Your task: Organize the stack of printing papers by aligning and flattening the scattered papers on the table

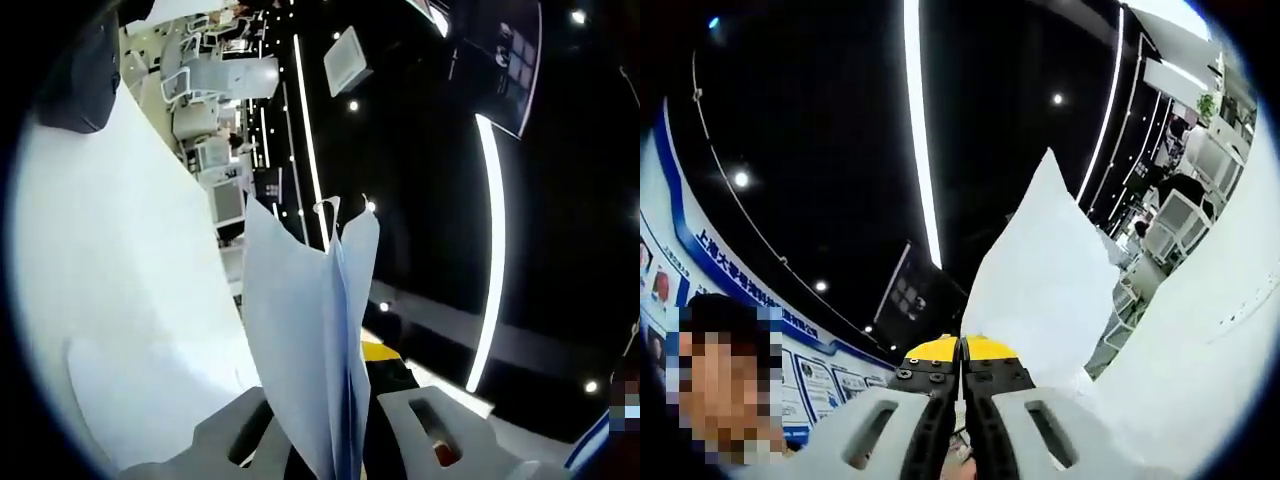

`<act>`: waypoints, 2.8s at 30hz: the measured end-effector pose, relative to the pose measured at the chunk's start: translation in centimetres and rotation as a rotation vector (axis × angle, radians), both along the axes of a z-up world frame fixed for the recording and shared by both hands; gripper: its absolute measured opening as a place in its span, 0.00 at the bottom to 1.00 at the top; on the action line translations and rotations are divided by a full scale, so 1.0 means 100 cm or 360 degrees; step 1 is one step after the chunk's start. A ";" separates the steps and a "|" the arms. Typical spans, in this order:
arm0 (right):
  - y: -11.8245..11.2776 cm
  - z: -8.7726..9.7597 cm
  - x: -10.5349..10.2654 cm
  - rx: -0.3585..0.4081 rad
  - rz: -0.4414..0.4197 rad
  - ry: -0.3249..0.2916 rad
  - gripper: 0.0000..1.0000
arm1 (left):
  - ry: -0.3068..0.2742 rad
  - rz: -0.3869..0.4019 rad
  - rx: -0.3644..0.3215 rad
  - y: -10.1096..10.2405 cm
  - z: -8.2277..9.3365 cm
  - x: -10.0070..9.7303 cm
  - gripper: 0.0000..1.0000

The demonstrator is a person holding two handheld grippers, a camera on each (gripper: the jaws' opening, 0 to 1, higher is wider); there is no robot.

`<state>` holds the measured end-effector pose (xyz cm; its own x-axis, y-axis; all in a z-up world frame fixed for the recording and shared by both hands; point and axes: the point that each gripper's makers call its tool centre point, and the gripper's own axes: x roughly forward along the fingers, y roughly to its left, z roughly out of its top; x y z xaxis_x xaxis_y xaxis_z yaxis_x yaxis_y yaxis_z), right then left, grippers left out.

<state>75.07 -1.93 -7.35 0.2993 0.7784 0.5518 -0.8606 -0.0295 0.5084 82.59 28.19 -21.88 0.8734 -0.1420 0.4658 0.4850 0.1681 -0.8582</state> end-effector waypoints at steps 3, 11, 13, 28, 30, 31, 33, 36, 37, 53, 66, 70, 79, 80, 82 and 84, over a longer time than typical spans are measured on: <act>0.003 -0.002 0.001 0.0004 0.0026 0.0013 0.00 | 0.0002 -0.0002 -0.0003 0.000 0.000 0.000 0.06; 0.014 -0.009 0.003 -0.0019 0.0069 0.0039 0.00 | -0.0001 -0.0005 -0.0006 0.000 0.000 0.000 0.06; 0.018 -0.014 0.002 -0.0032 0.0084 0.0056 0.00 | -0.0001 -0.0004 -0.0006 0.000 0.000 0.001 0.06; 0.039 -0.013 -0.016 -0.0004 0.0238 0.0065 0.00 | -0.0004 -0.0007 -0.0014 0.000 0.000 -0.001 0.06; 0.040 -0.011 -0.019 0.0017 0.0274 0.0059 0.00 | -0.0007 -0.0006 -0.0011 0.000 0.001 -0.001 0.06; 0.040 -0.010 -0.021 0.0022 0.0278 0.0049 0.00 | -0.0007 -0.0007 -0.0012 0.000 0.001 -0.001 0.06; 0.041 -0.007 -0.024 0.0032 0.0285 0.0029 0.00 | -0.0006 -0.0008 -0.0014 0.000 0.001 0.000 0.06; 0.040 -0.004 -0.028 0.0054 0.0296 0.0010 0.00 | -0.0006 -0.0010 -0.0016 0.000 0.001 0.000 0.06; 0.040 -0.003 -0.028 0.0063 0.0295 0.0006 0.00 | -0.0006 -0.0010 -0.0016 0.001 0.001 0.000 0.06; 0.049 -0.039 -0.001 -0.0089 0.0152 0.0064 0.00 | -0.0014 -0.0031 -0.0023 -0.002 0.002 -0.001 0.06; 0.054 -0.062 0.010 -0.0242 0.0032 0.0036 0.00 | -0.0021 -0.0039 -0.0034 -0.003 0.003 -0.003 0.06; 0.055 -0.074 0.013 -0.0313 -0.0029 0.0021 0.00 | -0.0023 -0.0042 -0.0039 -0.004 0.003 -0.003 0.06; 0.061 -0.088 0.013 -0.0385 -0.0068 0.0008 0.00 | -0.0022 -0.0046 -0.0047 -0.002 0.003 -0.001 0.06; 0.061 -0.089 0.014 -0.0392 -0.0068 0.0003 0.00 | -0.0022 -0.0046 -0.0048 -0.002 0.003 -0.001 0.06; 0.061 -0.090 0.013 -0.0395 -0.0066 0.0001 0.00 | -0.0024 -0.0048 -0.0050 -0.001 0.003 -0.001 0.06; 0.061 -0.093 0.014 -0.0412 -0.0077 -0.0009 0.00 | -0.0024 -0.0049 -0.0054 -0.001 0.003 -0.001 0.06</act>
<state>76.48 4.17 -16.65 0.3373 0.8787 0.3379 -0.8607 0.1424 0.4888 82.51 28.05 -21.54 0.8618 -0.1526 0.4838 0.5023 0.1237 -0.8558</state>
